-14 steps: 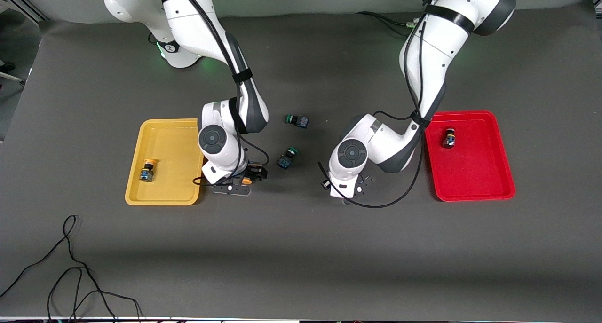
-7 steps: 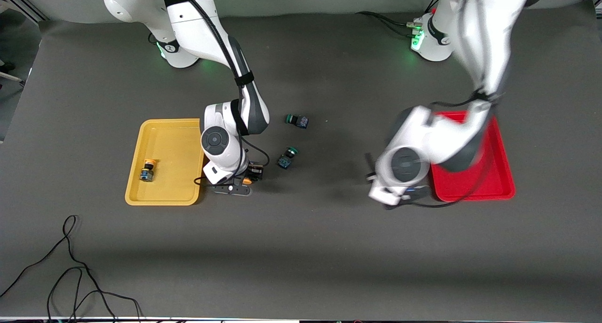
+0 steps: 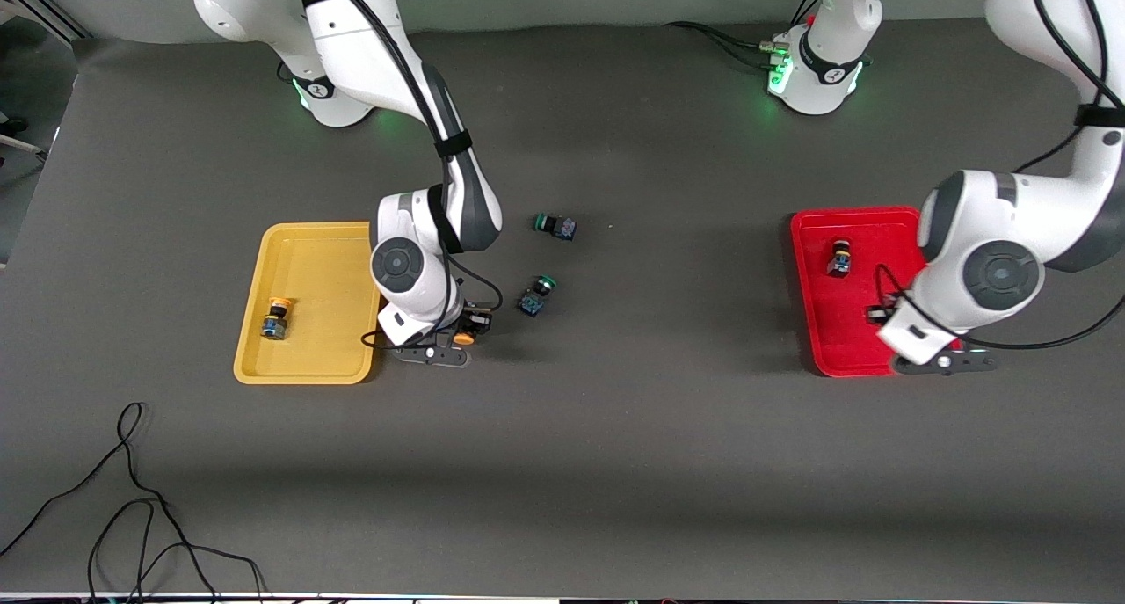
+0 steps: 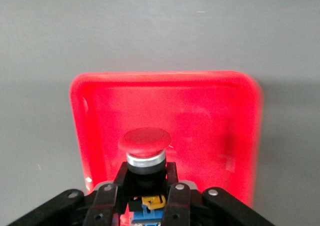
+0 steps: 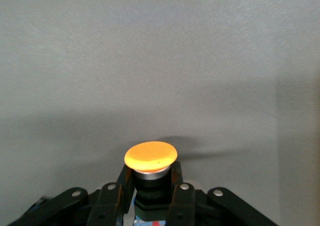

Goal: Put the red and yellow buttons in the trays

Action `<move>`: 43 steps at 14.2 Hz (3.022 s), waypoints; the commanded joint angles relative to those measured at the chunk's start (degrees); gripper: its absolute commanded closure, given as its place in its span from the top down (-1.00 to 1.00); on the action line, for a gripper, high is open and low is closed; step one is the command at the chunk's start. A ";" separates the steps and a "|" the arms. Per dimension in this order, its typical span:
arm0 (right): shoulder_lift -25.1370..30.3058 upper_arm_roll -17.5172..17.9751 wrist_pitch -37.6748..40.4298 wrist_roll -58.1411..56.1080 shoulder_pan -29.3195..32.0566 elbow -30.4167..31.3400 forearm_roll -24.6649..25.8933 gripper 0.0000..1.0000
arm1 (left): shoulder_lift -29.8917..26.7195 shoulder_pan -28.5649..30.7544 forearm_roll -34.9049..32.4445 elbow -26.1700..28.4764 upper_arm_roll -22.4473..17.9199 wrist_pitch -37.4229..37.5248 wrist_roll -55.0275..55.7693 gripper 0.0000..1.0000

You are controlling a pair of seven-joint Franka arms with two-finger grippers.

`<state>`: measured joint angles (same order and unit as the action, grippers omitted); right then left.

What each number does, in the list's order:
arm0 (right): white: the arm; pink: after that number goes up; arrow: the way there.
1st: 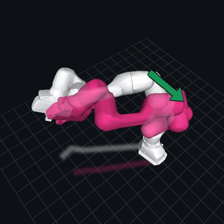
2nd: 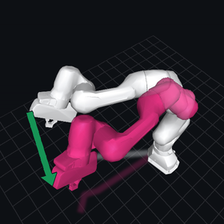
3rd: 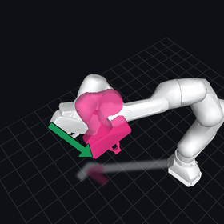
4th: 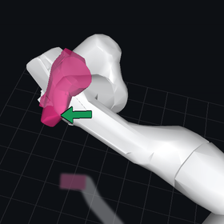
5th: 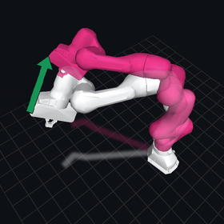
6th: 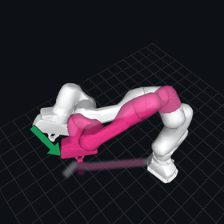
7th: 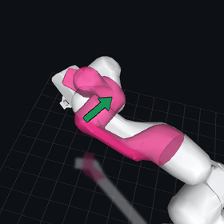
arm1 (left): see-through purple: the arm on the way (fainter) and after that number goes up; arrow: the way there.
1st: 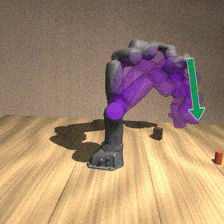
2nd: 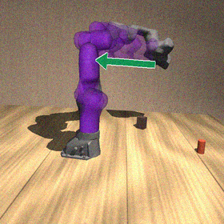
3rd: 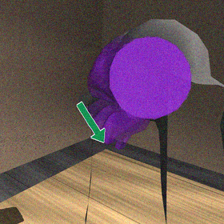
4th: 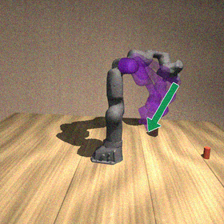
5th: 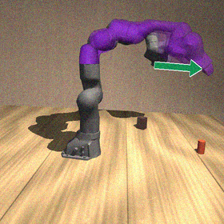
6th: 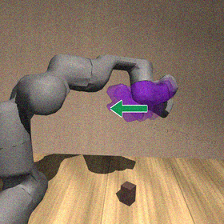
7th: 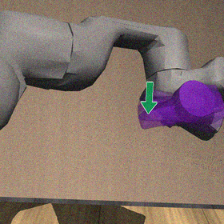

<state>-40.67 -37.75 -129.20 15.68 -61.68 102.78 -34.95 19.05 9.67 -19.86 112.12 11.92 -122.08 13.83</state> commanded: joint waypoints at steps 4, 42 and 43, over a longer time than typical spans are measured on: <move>6.12 -9.78 19.58 -6.42 0.60 -5.93 4.43 -0.77 | -1.47 6.50 -6.94 13.81 0.48 -18.70 -0.92 -1.00; 26.20 -28.16 36.22 -13.44 1.77 -13.22 20.04 1.00 | -25.90 -10.36 17.22 -9.81 -9.54 31.73 -12.51 1.00; 30.34 -19.03 35.86 -10.00 8.97 -12.70 24.70 1.00 | -25.90 -11.67 17.22 -9.90 -10.93 31.64 -12.51 1.00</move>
<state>-22.37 -72.02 -93.55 -1.94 -63.27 90.25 -18.64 -5.36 0.98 -3.15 100.83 3.59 -90.55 1.04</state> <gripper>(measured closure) 0.000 0.000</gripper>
